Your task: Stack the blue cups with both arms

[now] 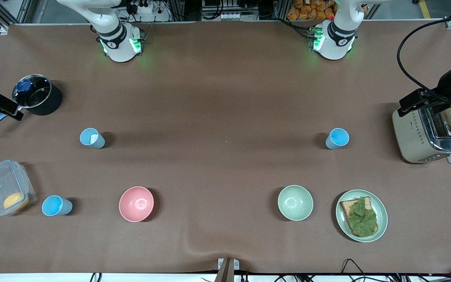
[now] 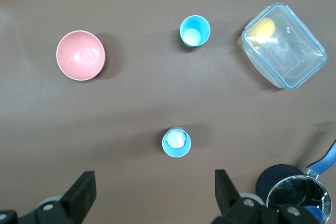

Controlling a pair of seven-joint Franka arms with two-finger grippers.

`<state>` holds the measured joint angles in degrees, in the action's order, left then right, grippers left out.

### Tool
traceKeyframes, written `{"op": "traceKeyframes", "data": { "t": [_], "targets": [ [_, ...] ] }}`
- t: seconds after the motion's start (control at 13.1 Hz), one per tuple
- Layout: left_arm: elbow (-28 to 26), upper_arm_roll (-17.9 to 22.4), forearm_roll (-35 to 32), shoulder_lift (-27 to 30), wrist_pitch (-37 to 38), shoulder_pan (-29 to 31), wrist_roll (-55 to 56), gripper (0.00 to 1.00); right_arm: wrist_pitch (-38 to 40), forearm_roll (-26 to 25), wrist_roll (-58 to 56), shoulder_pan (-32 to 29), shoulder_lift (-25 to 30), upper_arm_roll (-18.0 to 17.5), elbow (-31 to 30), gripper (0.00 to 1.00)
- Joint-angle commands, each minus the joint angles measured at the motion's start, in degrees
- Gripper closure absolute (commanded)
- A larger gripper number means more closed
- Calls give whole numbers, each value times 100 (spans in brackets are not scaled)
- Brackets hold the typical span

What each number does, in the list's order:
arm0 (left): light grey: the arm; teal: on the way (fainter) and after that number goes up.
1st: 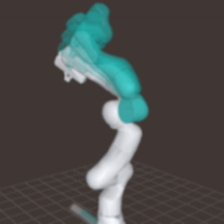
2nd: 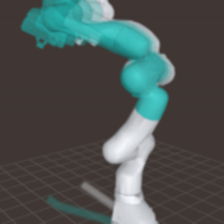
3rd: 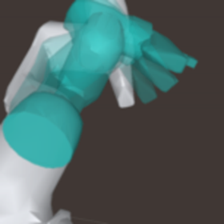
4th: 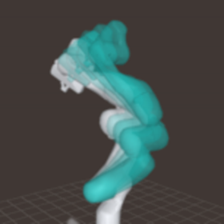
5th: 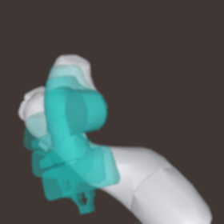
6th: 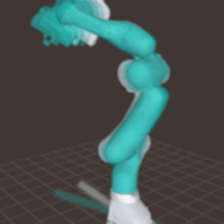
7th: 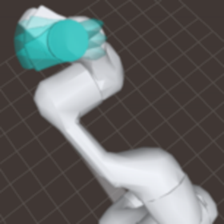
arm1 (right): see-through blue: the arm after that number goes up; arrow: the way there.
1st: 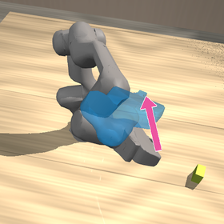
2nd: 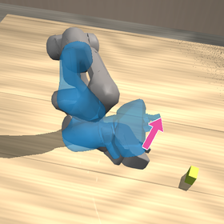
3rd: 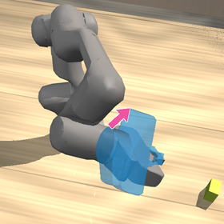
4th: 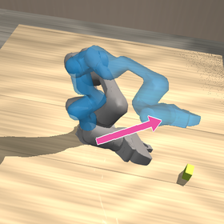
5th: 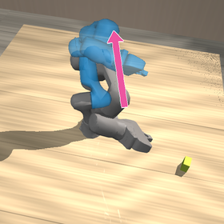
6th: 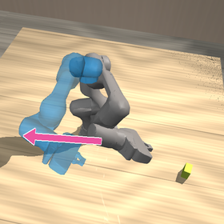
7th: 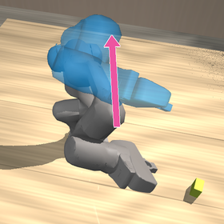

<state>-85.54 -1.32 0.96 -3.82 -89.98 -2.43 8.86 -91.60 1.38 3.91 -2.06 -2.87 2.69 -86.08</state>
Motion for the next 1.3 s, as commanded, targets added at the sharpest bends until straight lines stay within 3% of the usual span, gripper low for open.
{"op": "traceKeyframes", "data": {
  "t": [0.0, 1.22],
  "targets": [
    [90, -18, -148, -13, 34, -12, 37, 0, -7, -24, 58, -22, 41, -41, 3, 0],
    [125, -18, -140, -22, 34, -12, 45, 0, 45, -156, 49, 171, 94, 12, -6, 0]
  ]
}}
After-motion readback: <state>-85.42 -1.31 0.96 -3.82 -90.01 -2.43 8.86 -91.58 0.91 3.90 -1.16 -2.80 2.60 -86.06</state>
